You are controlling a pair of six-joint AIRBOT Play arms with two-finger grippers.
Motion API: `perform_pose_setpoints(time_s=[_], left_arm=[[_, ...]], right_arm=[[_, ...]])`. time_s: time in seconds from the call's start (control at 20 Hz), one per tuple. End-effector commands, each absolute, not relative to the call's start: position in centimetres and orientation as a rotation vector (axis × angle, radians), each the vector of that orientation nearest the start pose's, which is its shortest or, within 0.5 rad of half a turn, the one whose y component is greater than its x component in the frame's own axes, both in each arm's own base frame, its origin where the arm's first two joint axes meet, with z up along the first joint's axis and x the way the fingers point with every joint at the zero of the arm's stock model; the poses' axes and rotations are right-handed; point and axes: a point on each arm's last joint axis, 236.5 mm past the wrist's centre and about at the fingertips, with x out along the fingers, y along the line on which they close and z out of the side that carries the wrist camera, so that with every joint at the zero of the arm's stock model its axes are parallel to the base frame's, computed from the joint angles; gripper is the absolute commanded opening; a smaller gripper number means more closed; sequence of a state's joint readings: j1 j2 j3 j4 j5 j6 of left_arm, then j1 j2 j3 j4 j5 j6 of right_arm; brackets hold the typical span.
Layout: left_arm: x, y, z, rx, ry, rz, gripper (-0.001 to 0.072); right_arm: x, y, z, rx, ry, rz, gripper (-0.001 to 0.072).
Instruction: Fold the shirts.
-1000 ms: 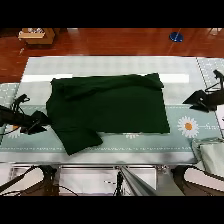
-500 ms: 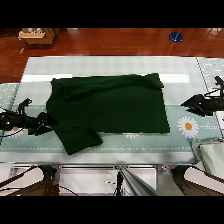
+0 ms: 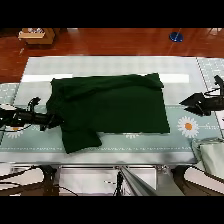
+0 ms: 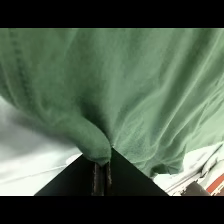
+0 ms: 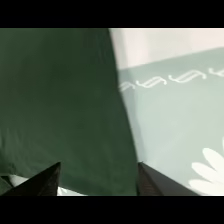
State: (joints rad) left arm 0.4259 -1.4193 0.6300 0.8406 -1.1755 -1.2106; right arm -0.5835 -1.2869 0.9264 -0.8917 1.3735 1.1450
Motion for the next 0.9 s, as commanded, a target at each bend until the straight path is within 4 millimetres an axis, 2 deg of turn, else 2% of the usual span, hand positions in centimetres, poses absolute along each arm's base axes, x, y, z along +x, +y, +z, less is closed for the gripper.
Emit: perform_pose_setpoints(time_s=[0.0, 0.1, 0.35, 0.6, 0.85], left_arm=[[25.0, -4.4, -12.3, -0.915, 1.602, -0.223, 0.0028], [24.7, -4.5, -12.2, -0.910, 1.610, -0.236, 0.0028], [24.6, -4.6, -12.2, -0.912, 1.614, -0.241, 0.0028], [24.4, -4.8, -12.0, -0.910, 1.622, -0.260, 0.0028], [24.3, -4.9, -11.9, -0.906, 1.624, -0.273, 0.0028]], right_arm=[[28.4, -4.9, -4.0, 0.675, 1.446, 0.156, 0.0606], [27.1, -4.4, -5.1, 0.692, 1.489, 0.150, 0.0606], [24.1, -1.5, -7.5, 0.786, 1.568, 0.191, 0.0603], [24.1, 0.9, -8.7, 0.905, 1.517, 0.209, 0.0596], [22.7, 2.1, -10.3, 0.960, 1.536, 0.185, 0.0593]])
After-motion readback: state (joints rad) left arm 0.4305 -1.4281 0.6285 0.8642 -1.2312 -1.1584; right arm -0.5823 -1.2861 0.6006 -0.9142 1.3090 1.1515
